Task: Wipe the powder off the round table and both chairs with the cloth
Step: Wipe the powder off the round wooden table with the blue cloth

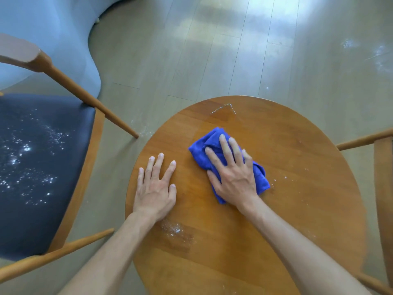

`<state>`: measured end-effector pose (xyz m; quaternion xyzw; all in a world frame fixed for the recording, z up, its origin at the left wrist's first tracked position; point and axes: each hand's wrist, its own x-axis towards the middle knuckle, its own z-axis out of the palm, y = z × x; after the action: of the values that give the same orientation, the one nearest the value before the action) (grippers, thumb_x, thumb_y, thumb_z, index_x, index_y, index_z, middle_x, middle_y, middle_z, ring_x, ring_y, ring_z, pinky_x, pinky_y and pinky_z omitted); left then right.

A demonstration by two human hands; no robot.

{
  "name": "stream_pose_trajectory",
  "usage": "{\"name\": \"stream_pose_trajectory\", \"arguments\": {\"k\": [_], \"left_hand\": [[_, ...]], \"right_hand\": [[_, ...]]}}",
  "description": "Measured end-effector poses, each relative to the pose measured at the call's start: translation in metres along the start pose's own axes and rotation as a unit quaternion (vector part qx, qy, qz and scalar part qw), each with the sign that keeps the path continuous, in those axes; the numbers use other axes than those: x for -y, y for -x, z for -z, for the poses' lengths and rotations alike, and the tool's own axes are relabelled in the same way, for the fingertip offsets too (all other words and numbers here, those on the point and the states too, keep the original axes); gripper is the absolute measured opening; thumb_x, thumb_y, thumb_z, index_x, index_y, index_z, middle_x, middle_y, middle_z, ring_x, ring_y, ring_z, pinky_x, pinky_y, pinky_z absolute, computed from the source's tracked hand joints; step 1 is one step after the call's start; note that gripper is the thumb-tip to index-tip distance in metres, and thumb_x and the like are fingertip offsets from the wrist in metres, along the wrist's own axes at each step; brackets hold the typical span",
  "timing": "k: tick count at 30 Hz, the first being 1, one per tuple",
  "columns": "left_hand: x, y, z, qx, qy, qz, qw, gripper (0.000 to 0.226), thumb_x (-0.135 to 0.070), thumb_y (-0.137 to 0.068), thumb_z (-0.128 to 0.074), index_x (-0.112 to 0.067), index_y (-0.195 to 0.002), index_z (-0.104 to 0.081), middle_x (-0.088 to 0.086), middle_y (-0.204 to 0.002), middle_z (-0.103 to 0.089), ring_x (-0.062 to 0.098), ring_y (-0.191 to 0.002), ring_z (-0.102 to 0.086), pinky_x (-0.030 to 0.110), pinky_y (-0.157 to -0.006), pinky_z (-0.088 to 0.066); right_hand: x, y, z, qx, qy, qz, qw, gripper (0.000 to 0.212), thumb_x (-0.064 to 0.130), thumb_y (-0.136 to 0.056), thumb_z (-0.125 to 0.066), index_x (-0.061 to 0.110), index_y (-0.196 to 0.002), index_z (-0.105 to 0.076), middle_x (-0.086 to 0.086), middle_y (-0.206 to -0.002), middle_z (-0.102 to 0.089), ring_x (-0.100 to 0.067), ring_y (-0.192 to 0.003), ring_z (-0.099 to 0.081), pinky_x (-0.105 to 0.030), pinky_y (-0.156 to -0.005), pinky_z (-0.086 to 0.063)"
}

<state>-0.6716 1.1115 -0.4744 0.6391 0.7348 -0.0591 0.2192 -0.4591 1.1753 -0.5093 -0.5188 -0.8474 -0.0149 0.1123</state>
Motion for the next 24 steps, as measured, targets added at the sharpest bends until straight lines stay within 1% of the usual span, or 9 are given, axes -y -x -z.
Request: {"name": "stream_pose_trajectory", "arguments": {"k": [4,8,11,13,15,17,19,21,24], "left_hand": [[-0.006,0.0,0.004,-0.006,0.01,0.004,1.0,0.063,-0.032,-0.094,-0.039,-0.034,-0.151,-0.011,-0.003,-0.16,0.011,0.016,-0.146,0.016,0.042,-0.119,0.005],[-0.017,-0.002,0.003,-0.015,-0.006,0.013,1.0,0.066,-0.032,-0.09,-0.044,-0.03,-0.151,-0.016,0.003,-0.161,0.002,0.022,-0.147,0.008,0.044,-0.119,-0.001],[-0.034,-0.004,-0.002,-0.044,-0.039,-0.057,0.997,0.066,-0.041,-0.083,-0.039,-0.024,-0.146,-0.034,0.009,-0.158,-0.018,0.027,-0.146,-0.011,0.045,-0.117,-0.014],[-0.048,-0.009,-0.006,-0.035,-0.068,-0.109,0.991,0.068,-0.048,-0.082,-0.031,-0.024,-0.145,-0.036,0.009,-0.156,-0.023,0.028,-0.144,-0.015,0.045,-0.116,-0.019],[-0.062,-0.016,-0.01,-0.025,-0.092,-0.148,0.984,0.071,-0.055,-0.082,-0.03,-0.026,-0.147,-0.032,0.009,-0.157,-0.022,0.029,-0.144,-0.016,0.047,-0.115,-0.021],[-0.071,-0.023,-0.017,-0.013,-0.115,-0.172,0.978,0.076,-0.064,-0.082,-0.029,-0.028,-0.149,-0.027,0.01,-0.157,-0.021,0.03,-0.144,-0.016,0.049,-0.115,-0.021],[-0.075,-0.029,-0.022,0.001,-0.128,-0.176,0.976,0.08,-0.071,-0.081,-0.028,-0.03,-0.15,-0.025,0.01,-0.158,-0.019,0.031,-0.144,-0.016,0.053,-0.113,-0.026],[-0.075,-0.032,-0.025,0.0,-0.123,-0.176,0.977,0.081,-0.074,-0.08,-0.027,-0.031,-0.149,-0.026,0.01,-0.158,-0.018,0.031,-0.144,-0.017,0.054,-0.11,-0.03],[-0.072,-0.032,-0.026,-0.007,-0.112,-0.184,0.976,0.081,-0.075,-0.081,-0.026,-0.032,-0.149,-0.026,0.008,-0.158,-0.017,0.03,-0.145,-0.016,0.055,-0.109,-0.03]], "right_hand": [[0.029,0.082,0.02,0.026,-0.062,0.081,0.994,0.053,0.043,-0.085,-0.06,0.027,-0.135,-0.056,-0.014,-0.153,-0.035,-0.032,-0.143,-0.031,-0.055,-0.104,-0.036],[0.016,0.149,0.033,0.058,-0.07,0.202,0.975,0.043,0.044,-0.089,-0.056,0.032,-0.13,-0.059,-0.011,-0.15,-0.04,-0.028,-0.142,-0.034,-0.052,-0.103,-0.039],[-0.01,0.157,0.041,0.07,-0.065,0.266,0.959,0.041,0.044,-0.091,-0.057,0.035,-0.13,-0.059,-0.009,-0.15,-0.04,-0.025,-0.142,-0.034,-0.05,-0.105,-0.039],[-0.029,0.155,0.043,0.065,-0.056,0.273,0.958,0.04,0.043,-0.092,-0.056,0.035,-0.131,-0.059,-0.009,-0.149,-0.041,-0.025,-0.141,-0.035,-0.05,-0.106,-0.038],[-0.055,0.156,0.044,0.056,-0.038,0.241,0.968,0.04,0.042,-0.091,-0.057,0.034,-0.131,-0.058,-0.01,-0.149,-0.042,-0.026,-0.141,-0.036,-0.05,-0.105,-0.038],[-0.089,0.159,0.045,0.04,-0.015,0.171,0.984,0.043,0.041,-0.09,-0.059,0.031,-0.132,-0.056,-0.013,-0.149,-0.041,-0.028,-0.14,-0.037,-0.053,-0.103,-0.039],[-0.121,0.16,0.047,0.029,0.011,0.092,0.995,0.047,0.041,-0.091,-0.057,0.028,-0.136,-0.051,-0.016,-0.15,-0.038,-0.032,-0.14,-0.036,-0.056,-0.1,-0.04],[-0.144,0.153,0.046,0.017,0.032,0.017,0.999,0.051,0.042,-0.091,-0.055,0.026,-0.139,-0.048,-0.018,-0.152,-0.034,-0.034,-0.14,-0.034,-0.057,-0.1,-0.04],[-0.158,0.117,0.036,-0.012,0.07,-0.107,0.992,0.051,0.043,-0.091,-0.054,0.023,-0.138,-0.053,-0.021,-0.152,-0.034,-0.037,-0.14,-0.034,-0.055,-0.1,-0.039]]}}
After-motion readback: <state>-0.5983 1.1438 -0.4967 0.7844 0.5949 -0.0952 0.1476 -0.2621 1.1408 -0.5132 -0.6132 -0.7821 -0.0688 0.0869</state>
